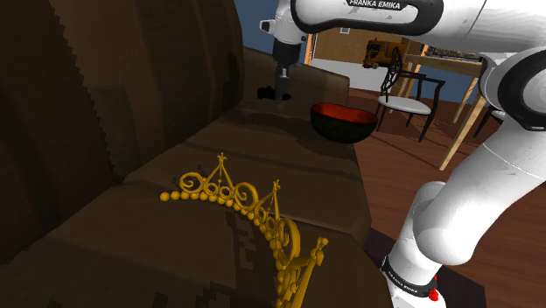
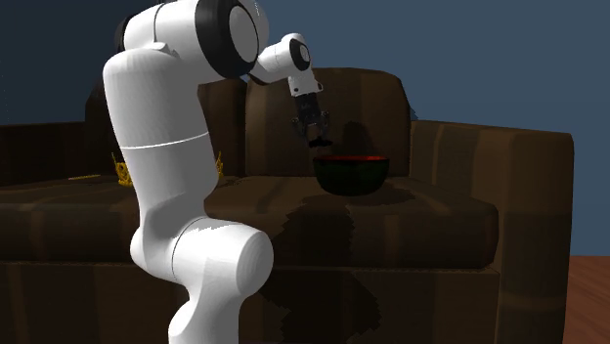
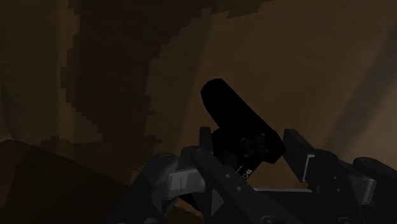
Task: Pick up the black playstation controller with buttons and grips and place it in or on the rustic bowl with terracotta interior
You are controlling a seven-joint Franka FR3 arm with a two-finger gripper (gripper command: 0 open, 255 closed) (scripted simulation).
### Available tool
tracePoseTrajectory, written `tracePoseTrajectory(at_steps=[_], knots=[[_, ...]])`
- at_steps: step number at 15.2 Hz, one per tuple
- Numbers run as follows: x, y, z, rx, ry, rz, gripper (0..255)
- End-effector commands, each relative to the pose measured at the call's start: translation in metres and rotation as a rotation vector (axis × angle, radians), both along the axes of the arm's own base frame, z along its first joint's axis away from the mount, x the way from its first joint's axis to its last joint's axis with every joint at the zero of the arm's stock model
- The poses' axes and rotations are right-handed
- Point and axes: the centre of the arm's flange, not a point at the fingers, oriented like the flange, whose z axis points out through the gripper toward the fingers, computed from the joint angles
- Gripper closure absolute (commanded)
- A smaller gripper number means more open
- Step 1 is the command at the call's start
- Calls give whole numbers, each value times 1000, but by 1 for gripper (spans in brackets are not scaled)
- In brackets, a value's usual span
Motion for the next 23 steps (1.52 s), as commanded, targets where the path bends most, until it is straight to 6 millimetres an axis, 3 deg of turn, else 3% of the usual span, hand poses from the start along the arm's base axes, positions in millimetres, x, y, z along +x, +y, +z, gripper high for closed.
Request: tracePoseTrajectory(at_steps=[1, 8, 23], knots=[[-1, 0, 10, 0, 0, 0, 255], [-1, 0, 47, 0, 0, 0, 255], [-147, -134, 49, 0, 0, 0, 255]])
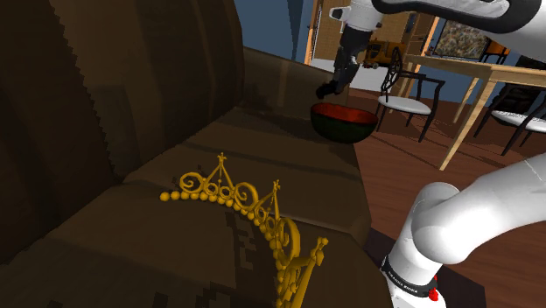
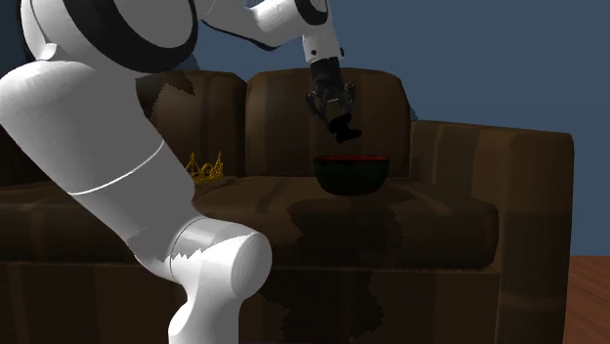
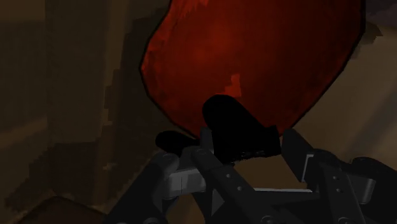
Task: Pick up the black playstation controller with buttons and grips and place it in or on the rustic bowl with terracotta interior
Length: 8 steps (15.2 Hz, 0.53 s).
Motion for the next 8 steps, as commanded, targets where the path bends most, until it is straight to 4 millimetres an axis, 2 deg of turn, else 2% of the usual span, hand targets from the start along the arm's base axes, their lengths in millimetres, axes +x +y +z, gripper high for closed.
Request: tracePoseTrajectory(at_steps=[1, 4, 5, 8], knots=[[-21, -16, 1, 0, 0, 1, 255], [-50, -42, 2, 0, 0, 1, 255], [-54, -47, 2, 0, 0, 1, 255], [-54, -47, -14, 0, 0, 1, 255]])
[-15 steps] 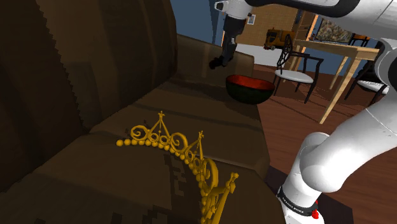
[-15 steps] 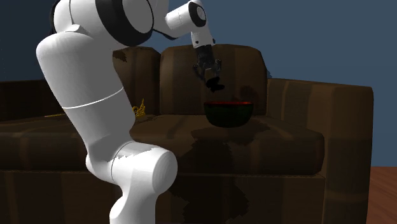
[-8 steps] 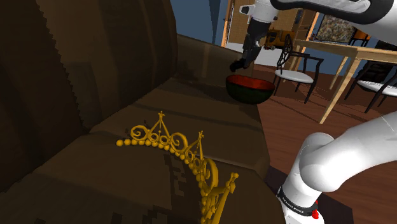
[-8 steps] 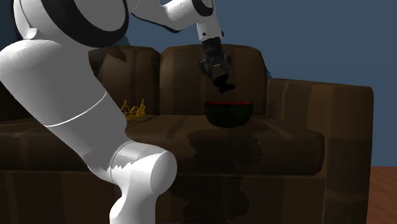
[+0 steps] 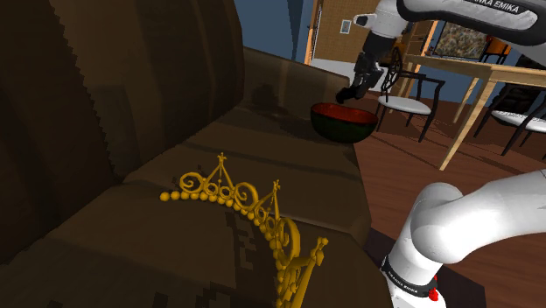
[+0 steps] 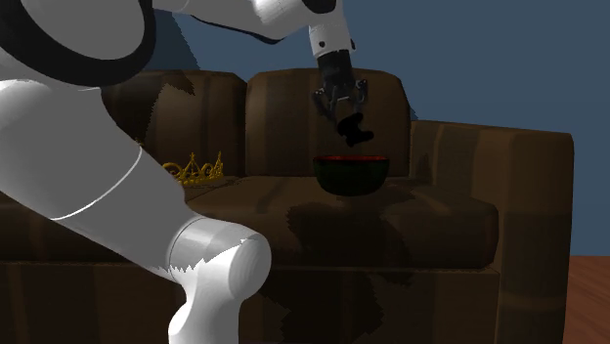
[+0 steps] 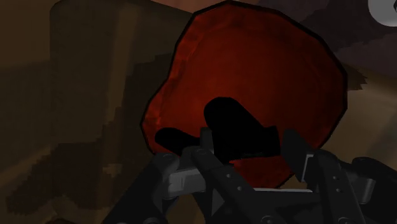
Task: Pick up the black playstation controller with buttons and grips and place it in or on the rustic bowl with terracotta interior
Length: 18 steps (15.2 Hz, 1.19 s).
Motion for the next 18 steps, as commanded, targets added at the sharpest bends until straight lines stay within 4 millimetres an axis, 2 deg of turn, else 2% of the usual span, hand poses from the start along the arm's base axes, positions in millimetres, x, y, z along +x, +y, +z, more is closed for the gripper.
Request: tracePoseTrajectory(at_steps=[1, 11, 18], knots=[[-1, -2, -10, 0, 0, 0, 255], [-1, -2, -62, 0, 0, 0, 255], [-1, -2, -62, 0, 0, 0, 255]])
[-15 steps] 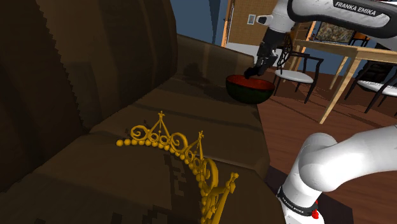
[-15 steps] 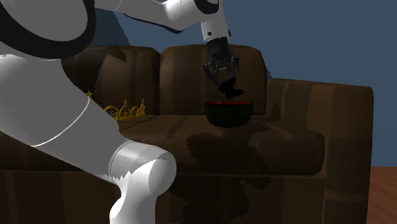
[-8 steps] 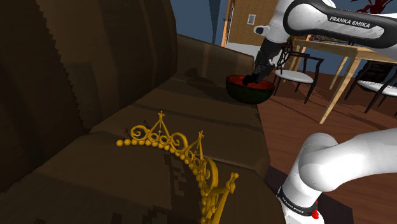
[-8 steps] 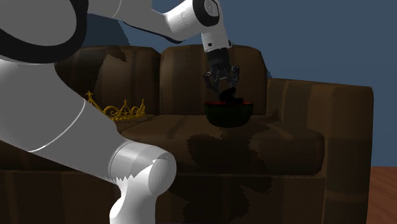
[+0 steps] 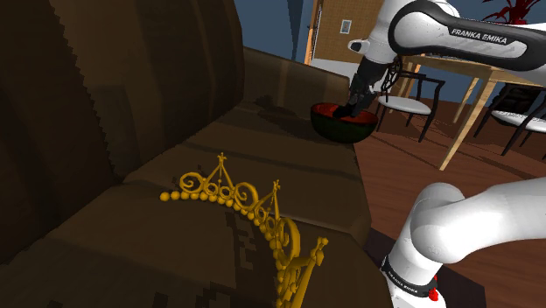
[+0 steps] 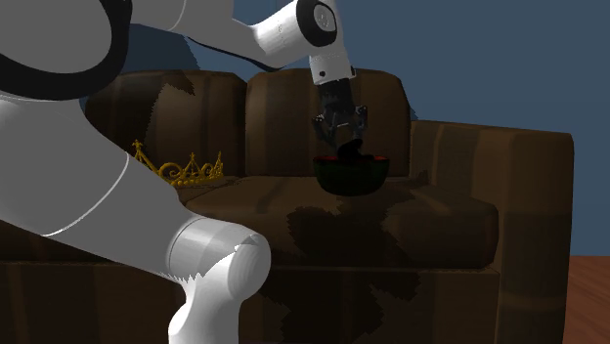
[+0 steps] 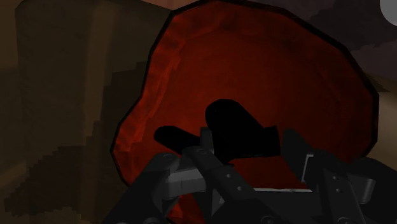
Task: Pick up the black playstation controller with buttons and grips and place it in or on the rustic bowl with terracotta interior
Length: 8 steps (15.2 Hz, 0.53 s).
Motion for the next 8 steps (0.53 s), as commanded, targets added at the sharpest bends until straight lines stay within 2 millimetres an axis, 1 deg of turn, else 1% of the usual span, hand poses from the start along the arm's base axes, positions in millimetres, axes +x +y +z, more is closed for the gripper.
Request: tracePoseTrajectory(at_steps=[1, 6, 8], knots=[[0, 0, 0, 0, 0, 0, 0], [0, 0, 0, 0, 0, 0, 0], [-5, 4, 26, 0, 0, 0, 0]])
